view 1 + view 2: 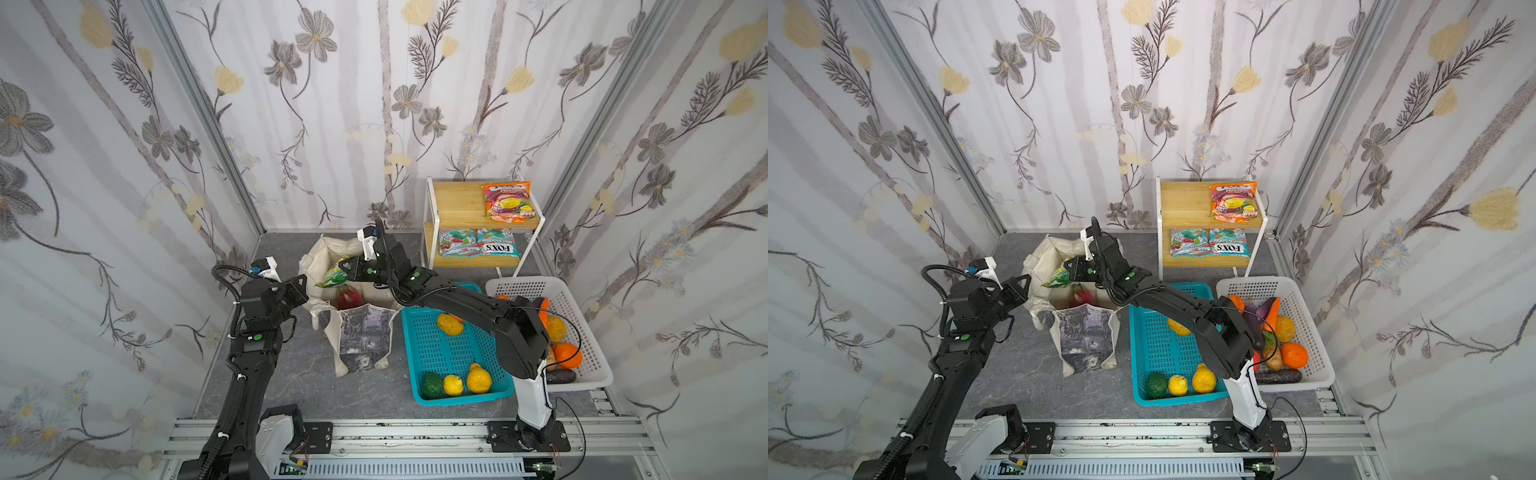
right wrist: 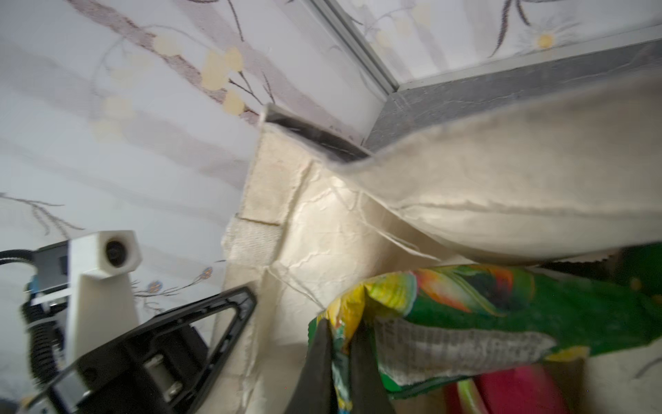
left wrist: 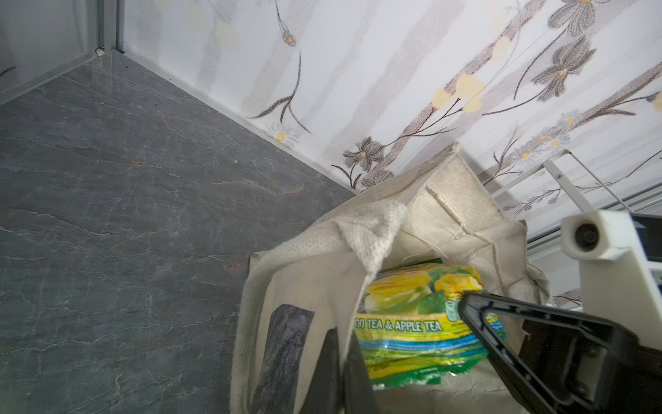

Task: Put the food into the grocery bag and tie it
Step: 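Carry the green candy bag over the tote and release it inside, then move the right gripper back up to the orange Fox's Fruits bag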

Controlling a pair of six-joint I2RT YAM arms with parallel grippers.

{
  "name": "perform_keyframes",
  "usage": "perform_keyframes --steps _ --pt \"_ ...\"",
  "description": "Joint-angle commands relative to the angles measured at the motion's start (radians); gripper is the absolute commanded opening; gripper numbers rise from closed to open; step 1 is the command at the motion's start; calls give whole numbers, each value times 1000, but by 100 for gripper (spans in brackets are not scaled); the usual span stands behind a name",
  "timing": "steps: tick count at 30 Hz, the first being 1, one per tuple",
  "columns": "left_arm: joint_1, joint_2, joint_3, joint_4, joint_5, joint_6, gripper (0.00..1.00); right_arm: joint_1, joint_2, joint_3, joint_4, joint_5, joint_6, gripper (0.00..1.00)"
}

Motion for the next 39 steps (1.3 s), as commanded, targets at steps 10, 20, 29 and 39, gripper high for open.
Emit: perform_keyframes --steps 10,20,29,39 --pt "1 5 -9 50 17 -6 0 33 61 35 -344 393 -163 6" --pt "1 24 -4 50 -2 -9 0 77 -38 85 -438 524 -240 94" --pt "2 28 -6 50 -11 -5 0 67 -285 94 -446 759 -257 100" --pt "2 13 -12 50 -11 -11 0 -154 -554 -12 -404 617 -340 100"
